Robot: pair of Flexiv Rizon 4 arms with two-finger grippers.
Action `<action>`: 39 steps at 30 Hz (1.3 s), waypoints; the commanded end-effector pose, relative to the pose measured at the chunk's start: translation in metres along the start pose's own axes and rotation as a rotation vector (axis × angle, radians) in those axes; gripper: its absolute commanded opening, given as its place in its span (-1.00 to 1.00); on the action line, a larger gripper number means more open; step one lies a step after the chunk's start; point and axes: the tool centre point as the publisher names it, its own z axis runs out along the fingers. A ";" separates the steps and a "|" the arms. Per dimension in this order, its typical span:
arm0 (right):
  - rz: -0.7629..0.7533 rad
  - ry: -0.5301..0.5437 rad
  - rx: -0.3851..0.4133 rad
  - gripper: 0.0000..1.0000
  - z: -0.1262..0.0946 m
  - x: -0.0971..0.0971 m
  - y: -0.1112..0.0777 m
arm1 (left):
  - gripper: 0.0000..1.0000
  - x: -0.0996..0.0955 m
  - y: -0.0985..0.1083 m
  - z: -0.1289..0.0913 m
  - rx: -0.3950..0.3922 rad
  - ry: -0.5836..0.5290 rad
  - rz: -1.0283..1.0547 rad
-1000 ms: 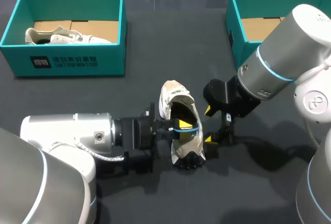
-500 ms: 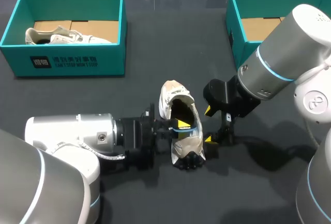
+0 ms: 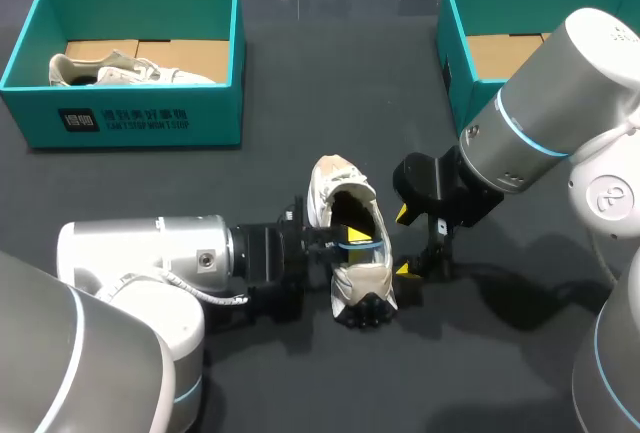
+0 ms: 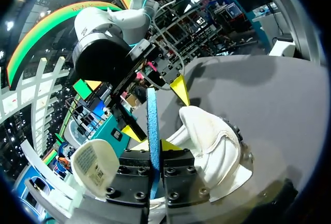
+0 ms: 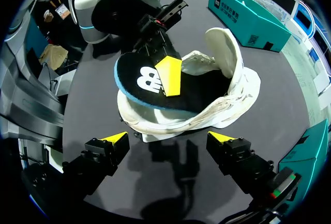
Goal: Take the shoe out of the shoebox, open the shoe tongue, remove and reinsert the insole, then place the shoe into the shoebox
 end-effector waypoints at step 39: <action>0.001 -0.003 0.001 1.00 0.000 0.001 0.000 | -1.00 0.000 0.014 0.003 -0.051 -0.001 0.059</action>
